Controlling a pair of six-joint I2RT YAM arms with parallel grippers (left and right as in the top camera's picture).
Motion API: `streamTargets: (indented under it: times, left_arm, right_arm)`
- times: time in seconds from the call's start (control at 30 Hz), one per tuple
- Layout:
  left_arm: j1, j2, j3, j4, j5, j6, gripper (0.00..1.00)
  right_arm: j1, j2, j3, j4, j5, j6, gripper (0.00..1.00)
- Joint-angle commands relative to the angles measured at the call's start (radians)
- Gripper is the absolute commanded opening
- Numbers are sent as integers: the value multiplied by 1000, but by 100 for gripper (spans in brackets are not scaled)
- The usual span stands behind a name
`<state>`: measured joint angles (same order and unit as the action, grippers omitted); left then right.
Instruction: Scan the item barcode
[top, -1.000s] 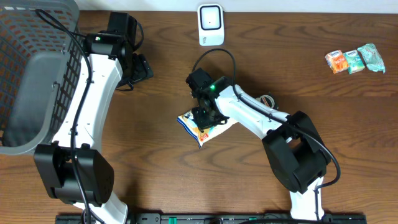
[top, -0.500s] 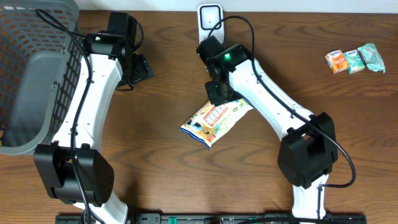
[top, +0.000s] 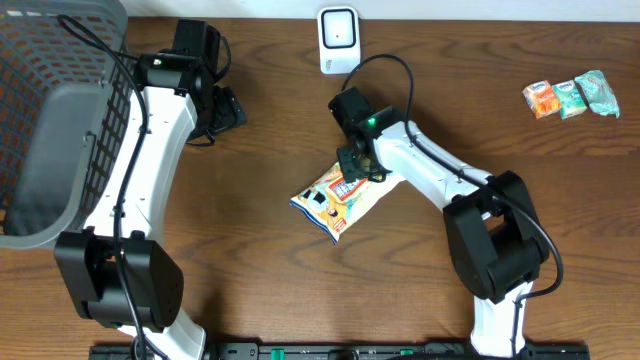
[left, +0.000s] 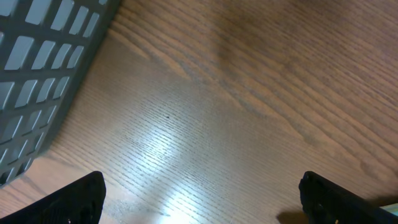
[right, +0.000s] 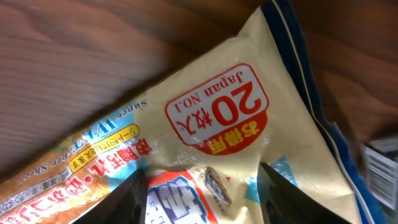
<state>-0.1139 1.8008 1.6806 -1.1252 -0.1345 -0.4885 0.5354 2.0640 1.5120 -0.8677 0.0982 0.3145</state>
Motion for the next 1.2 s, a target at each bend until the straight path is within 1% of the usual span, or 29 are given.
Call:
streamTargets:
  times: [0.0, 0.03, 0.07, 0.1, 0.13, 0.17, 0.23, 0.3, 0.37, 0.47, 0.6, 0.67, 0.77, 0.87, 0.9, 0.97, 1.0, 1.07, 1.13, 1.17]
  left_arm:
    - [3, -5, 3, -3, -12, 17, 98]
    - [3, -5, 3, -3, -12, 17, 98]
    - [3, -5, 3, -3, -12, 17, 98]
    - [3, -5, 3, -3, -12, 17, 98]
    - [3, -5, 3, -3, -12, 17, 98]
    - [3, -5, 3, -3, -12, 17, 98]
    - [3, -5, 3, -3, -12, 17, 98]
    - [3, -5, 3, -3, -12, 17, 98]
    - [3, -5, 3, -3, -12, 17, 98]
    - [3, -5, 3, -3, -12, 17, 98]
    - [3, -5, 3, -3, -12, 17, 98]
    - [3, -5, 3, -3, -12, 17, 98]
    - [3, -5, 3, -3, -12, 17, 98]
    - [3, -5, 3, -3, -12, 17, 98]
    - [3, -5, 3, -3, -12, 17, 98]
    - [3, -5, 3, -3, -12, 17, 98]
    - [3, -5, 3, -3, -12, 17, 98]
    - [3, -5, 3, -3, -12, 17, 98]
    - [3, -5, 3, -3, -12, 17, 98]
    - [3, -5, 3, -3, -12, 17, 98]
  right_arm:
    - [-57, 1, 171, -157, 82, 14, 52]
    - [-66, 1, 249, -237, 68, 13, 52]
    - [-69, 1, 291, -282, 52, 13, 52]
    - [-70, 1, 362, -359, 6, 2, 51]
    - [-70, 1, 383, -383, -16, -1, 51]
    - [-61, 1, 424, -446, -96, -2, 50]
    - [-34, 1, 419, -486, -155, -13, 47]
    - [-7, 1, 386, -486, -161, -21, 46]
    - [40, 1, 324, -455, -161, -21, 47]
    - [107, 2, 204, -349, -156, -19, 48]
    - [168, 2, 19, -204, -159, 57, 49]
    - [186, 2, -44, -148, -186, 60, 49]
    - [206, 2, -71, -114, -253, 85, 52]
    - [197, 2, 0, -161, -289, 91, 53]
    - [181, 2, 82, -226, -287, 45, 53]
    - [159, 2, 167, -283, -267, 3, 54]
    - [136, 2, 250, -333, -194, -5, 56]
    - [113, 2, 314, -373, -101, -5, 58]
    - [87, 2, 348, -394, -32, -5, 58]
    - [66, 2, 352, -397, -17, -6, 57]
